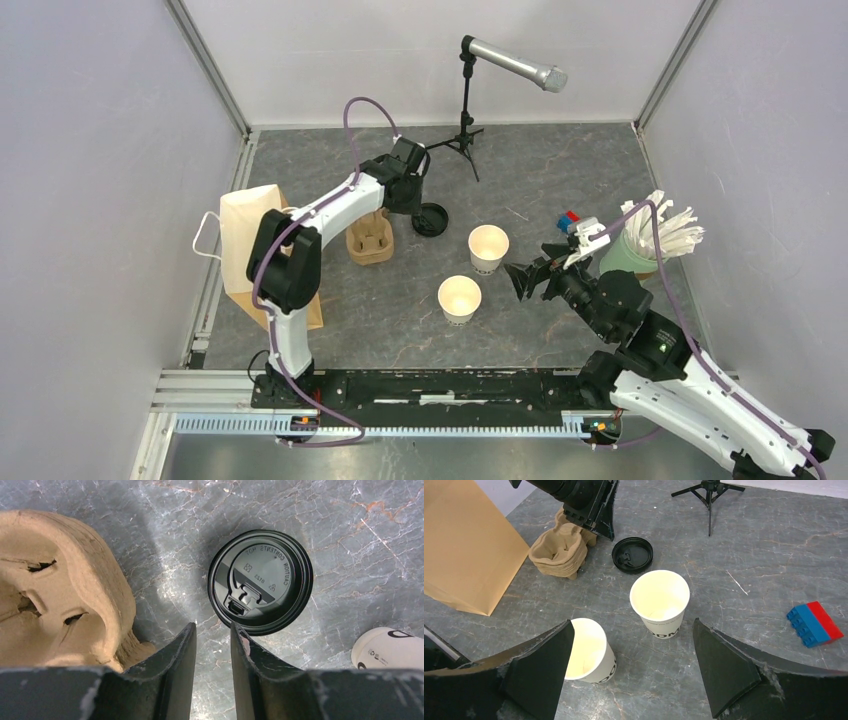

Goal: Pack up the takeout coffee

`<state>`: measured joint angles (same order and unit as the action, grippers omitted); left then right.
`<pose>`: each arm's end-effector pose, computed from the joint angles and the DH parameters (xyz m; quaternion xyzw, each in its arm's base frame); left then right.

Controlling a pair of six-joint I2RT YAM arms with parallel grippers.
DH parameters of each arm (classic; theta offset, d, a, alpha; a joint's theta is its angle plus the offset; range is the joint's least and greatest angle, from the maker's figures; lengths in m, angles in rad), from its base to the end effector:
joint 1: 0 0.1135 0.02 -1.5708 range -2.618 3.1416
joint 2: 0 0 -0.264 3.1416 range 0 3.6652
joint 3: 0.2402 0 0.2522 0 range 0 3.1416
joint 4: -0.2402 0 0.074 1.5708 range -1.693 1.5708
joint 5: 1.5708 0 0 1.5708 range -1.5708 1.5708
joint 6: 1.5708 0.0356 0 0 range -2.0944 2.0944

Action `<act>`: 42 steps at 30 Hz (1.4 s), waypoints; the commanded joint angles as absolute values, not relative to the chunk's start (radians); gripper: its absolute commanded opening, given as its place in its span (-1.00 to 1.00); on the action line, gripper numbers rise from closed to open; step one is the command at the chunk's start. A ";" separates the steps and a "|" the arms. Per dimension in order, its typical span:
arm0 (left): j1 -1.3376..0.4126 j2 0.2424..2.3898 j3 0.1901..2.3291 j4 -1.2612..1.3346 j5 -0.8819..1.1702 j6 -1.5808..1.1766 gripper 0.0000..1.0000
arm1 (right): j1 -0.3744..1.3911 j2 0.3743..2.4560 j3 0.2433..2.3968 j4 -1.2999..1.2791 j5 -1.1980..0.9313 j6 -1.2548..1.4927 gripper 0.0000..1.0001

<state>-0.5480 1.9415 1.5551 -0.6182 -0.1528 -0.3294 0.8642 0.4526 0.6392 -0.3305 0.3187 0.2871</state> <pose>0.3645 -0.2161 0.2307 0.0832 0.9540 -0.0520 0.2833 0.0856 0.0832 0.3179 -0.1129 0.7452 0.2511 0.6073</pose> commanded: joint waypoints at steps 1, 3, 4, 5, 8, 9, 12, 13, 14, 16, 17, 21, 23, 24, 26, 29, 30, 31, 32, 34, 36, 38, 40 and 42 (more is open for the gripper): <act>-0.524 1.968 1.546 -0.546 -0.134 -0.367 -0.26 | 0.869 0.463 0.662 -0.337 0.340 0.260 0.90; -0.521 1.971 1.530 -0.523 -0.123 -0.350 -0.30 | 0.868 0.467 0.662 -0.339 0.337 0.256 0.89; -0.520 1.971 1.524 -0.515 -0.115 -0.341 -0.32 | 0.869 0.467 0.661 -0.340 0.338 0.255 0.89; -0.519 1.972 1.518 -0.501 -0.101 -0.334 -0.31 | 0.869 0.469 0.660 -0.338 0.339 0.254 0.89; -0.517 1.988 1.521 -0.489 -0.072 -0.332 -0.31 | 0.868 0.474 0.657 -0.335 0.339 0.254 0.89; -0.517 1.996 1.523 -0.490 -0.072 -0.334 -0.32 | 0.867 0.477 0.657 -0.333 0.338 0.254 0.89; -0.515 2.015 1.526 -0.486 -0.075 -0.339 -0.35 | 0.869 0.485 0.657 -0.334 0.333 0.253 0.90; -0.516 2.021 1.523 -0.483 -0.075 -0.339 -0.38 | 0.869 0.485 0.657 -0.336 0.330 0.255 0.89; -0.514 2.025 1.524 -0.482 -0.075 -0.337 -0.40 | 0.868 0.483 0.657 -0.337 0.330 0.254 0.90; -0.515 2.030 1.525 -0.479 -0.078 -0.336 -0.45 | 0.868 0.481 0.657 -0.341 0.333 0.253 0.89; -0.513 2.031 1.526 -0.477 -0.079 -0.335 -0.49 | 0.869 0.478 0.656 -0.342 0.336 0.254 0.89; -0.513 2.019 1.527 -0.472 -0.072 -0.335 -0.63 | 0.868 0.474 0.652 -0.344 0.344 0.253 0.89; -0.512 2.015 1.530 -0.472 -0.069 -0.334 -0.72 | 0.869 0.474 0.648 -0.345 0.343 0.254 0.89; -0.513 2.014 1.532 -0.472 -0.069 -0.333 -0.78 | 0.868 0.474 0.645 -0.343 0.344 0.254 0.90; -0.512 2.013 1.538 -0.480 -0.064 -0.330 -0.84 | 0.868 0.476 0.640 -0.340 0.342 0.257 0.89; -0.513 2.020 1.550 -0.496 -0.057 -0.325 -0.95 | 0.868 0.480 0.635 -0.336 0.338 0.259 0.89; -0.512 2.021 1.553 -0.502 -0.056 -0.322 -0.95 | 0.869 0.481 0.634 -0.336 0.338 0.258 0.89; -0.512 2.022 1.555 -0.507 -0.058 -0.322 -0.95 | 0.869 0.482 0.632 -0.337 0.338 0.259 0.89; -0.512 2.020 1.557 -0.510 -0.059 -0.322 -0.95 | 0.869 0.483 0.630 -0.337 0.340 0.259 0.89; -0.512 2.010 1.556 -0.512 -0.058 -0.322 -0.95 | 0.868 0.485 0.626 -0.337 0.340 0.258 0.90; -0.513 1.996 1.557 -0.513 -0.058 -0.323 -0.95 | 0.868 0.487 0.620 -0.335 0.340 0.258 0.90; -0.513 1.983 1.563 -0.521 -0.057 -0.331 -0.95 | 0.868 0.490 0.613 -0.329 0.335 0.258 0.89; -0.513 1.967 1.571 -0.523 -0.044 -0.339 -0.95 | 0.869 0.495 0.605 -0.322 0.332 0.261 0.89; -0.513 1.955 1.577 -0.527 -0.036 -0.346 -0.95 | 0.868 0.497 0.600 -0.317 0.328 0.262 0.89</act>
